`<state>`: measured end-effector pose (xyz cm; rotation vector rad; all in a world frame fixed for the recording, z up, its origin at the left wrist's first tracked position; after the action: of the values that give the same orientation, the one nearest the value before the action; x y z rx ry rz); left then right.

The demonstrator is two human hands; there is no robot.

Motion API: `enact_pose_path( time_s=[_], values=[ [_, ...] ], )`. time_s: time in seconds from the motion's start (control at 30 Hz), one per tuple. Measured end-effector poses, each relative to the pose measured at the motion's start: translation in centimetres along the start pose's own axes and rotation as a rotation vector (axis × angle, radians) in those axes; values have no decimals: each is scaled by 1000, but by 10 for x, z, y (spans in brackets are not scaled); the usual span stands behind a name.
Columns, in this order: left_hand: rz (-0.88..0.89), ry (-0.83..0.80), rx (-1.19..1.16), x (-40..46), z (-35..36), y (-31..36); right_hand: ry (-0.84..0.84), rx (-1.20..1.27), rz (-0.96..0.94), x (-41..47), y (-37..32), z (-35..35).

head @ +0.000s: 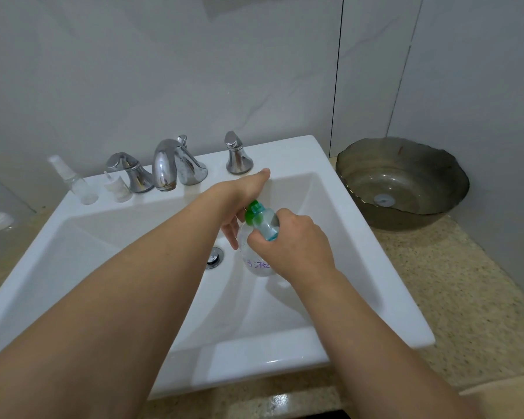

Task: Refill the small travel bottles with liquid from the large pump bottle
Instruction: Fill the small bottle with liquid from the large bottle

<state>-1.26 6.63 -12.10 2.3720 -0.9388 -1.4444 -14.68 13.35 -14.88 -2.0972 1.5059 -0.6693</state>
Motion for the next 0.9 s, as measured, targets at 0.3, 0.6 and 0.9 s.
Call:
enact_pose_path(
  time_s=[0.3,0.6,0.9],
  values=[
    [70,186,14,7,14,-3,-85,-17,42,0,1,2],
    [128,188,41,9,11,-6,-93,12,49,0,1,5],
    [70,-57,18,-9,-6,0,-23,41,10,2,1,4]
  ],
)
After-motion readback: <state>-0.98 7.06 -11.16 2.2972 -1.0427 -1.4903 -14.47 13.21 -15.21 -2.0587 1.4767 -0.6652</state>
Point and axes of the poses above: each hand's wrist, its own x-axis towards the middle knuckle, its own z-axis out of the palm, y = z × x, the point moved 1 cm from there along x, towards the middle knuckle, and after that the axes turned 1 degree about -y, right-handed, at the moved point
